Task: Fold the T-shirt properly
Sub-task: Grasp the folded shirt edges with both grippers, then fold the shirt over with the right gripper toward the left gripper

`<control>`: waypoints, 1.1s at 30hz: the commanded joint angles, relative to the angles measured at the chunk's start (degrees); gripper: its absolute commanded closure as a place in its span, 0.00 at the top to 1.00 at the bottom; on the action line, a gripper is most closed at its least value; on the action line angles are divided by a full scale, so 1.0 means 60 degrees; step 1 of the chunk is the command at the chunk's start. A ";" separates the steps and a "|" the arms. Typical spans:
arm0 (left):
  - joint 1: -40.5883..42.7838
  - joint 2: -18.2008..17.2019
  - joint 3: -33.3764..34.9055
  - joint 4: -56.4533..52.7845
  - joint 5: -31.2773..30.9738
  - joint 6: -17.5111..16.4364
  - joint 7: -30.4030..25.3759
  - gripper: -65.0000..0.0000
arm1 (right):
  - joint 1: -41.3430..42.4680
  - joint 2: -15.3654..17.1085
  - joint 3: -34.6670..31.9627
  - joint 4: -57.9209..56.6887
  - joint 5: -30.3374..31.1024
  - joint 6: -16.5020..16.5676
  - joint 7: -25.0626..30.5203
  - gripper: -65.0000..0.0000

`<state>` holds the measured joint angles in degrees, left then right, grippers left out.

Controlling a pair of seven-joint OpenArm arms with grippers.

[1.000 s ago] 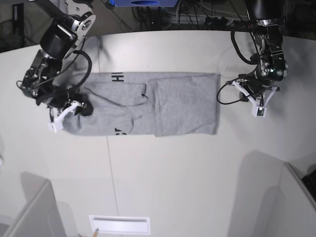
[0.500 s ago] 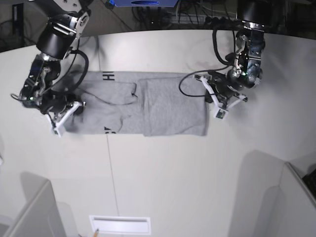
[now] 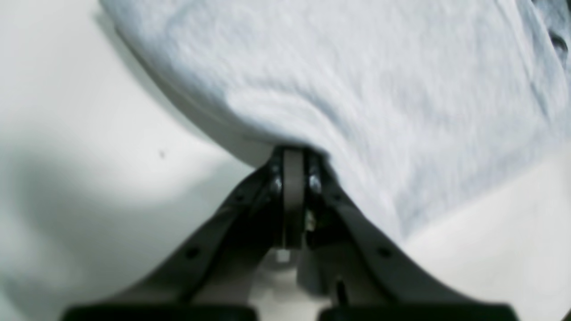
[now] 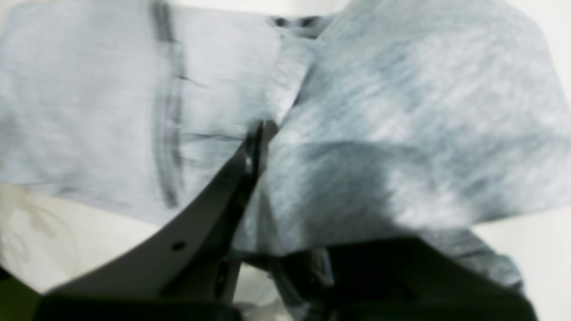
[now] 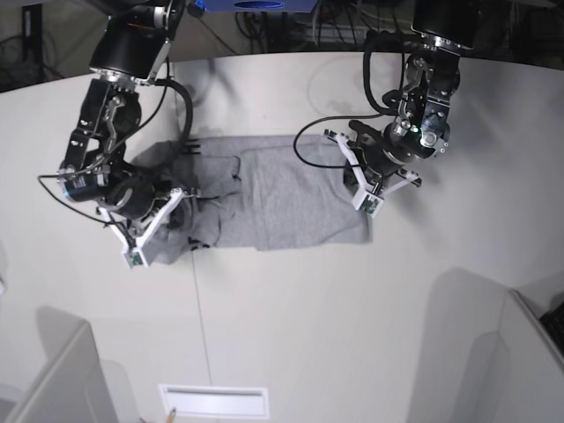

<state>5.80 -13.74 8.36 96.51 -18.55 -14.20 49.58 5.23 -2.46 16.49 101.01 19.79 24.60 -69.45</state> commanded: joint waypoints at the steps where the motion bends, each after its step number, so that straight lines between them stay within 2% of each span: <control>1: -0.0139 -0.0238 -0.0053 0.0245 -0.0067 -0.0030 -0.0154 0.00 | 0.0263 -0.0110 -0.0016 0.0359 0.0152 0.0039 0.0154 0.00; 6: -0.0066 -0.0692 -0.0053 0.0113 -0.0067 -0.0030 -0.0154 0.00 | 0.0248 -0.0755 -0.0045 0.0842 0.0137 0.0025 -0.0256 0.00; 11: 0.0183 -0.1044 -0.0053 0.0172 -0.0067 -0.0030 -0.0154 0.00 | -0.0176 -0.0887 -0.1159 0.1179 0.0167 0.0010 -0.0037 0.00; 12: 0.0183 -0.1088 -0.0053 0.0157 -0.0067 -0.0030 -0.0154 0.00 | -0.0206 -0.0931 -0.1379 0.1223 0.0167 -0.0122 0.0125 0.00; 16: 0.0212 -0.1102 -0.0053 0.0142 -0.0067 -0.0030 -0.0154 0.00 | -0.0264 -0.0945 -0.2360 0.1238 0.0181 -0.1470 0.0696 0.00; 19: 0.0286 -0.1117 -0.0038 0.0069 -0.0067 -0.0030 -0.0154 0.00 | -0.0264 -0.0945 -0.3166 0.1194 0.0181 -0.1763 0.1165 0.00; 23: 0.0505 -0.1161 -0.0053 0.0128 -0.0067 -0.0030 -0.0154 0.00 | -0.0250 -0.0945 -0.3884 0.1106 0.0181 -0.2393 0.1326 0.00; 27: 0.0505 -0.1205 -0.0053 0.0186 -0.0067 -0.0030 -0.0154 0.00 | -0.0030 -0.0931 -0.4470 0.0461 0.0181 -0.2671 0.1956 0.00; 33: 0.0579 -0.1293 -0.0067 0.0230 -0.0067 -0.0030 -0.0154 0.00 | 0.0102 -0.0931 -0.4866 -0.0623 0.0181 -0.2686 0.2791 0.00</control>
<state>9.56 -20.91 8.29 97.01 -18.90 -14.15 48.69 4.56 -7.29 -12.40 96.20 19.31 8.10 -54.19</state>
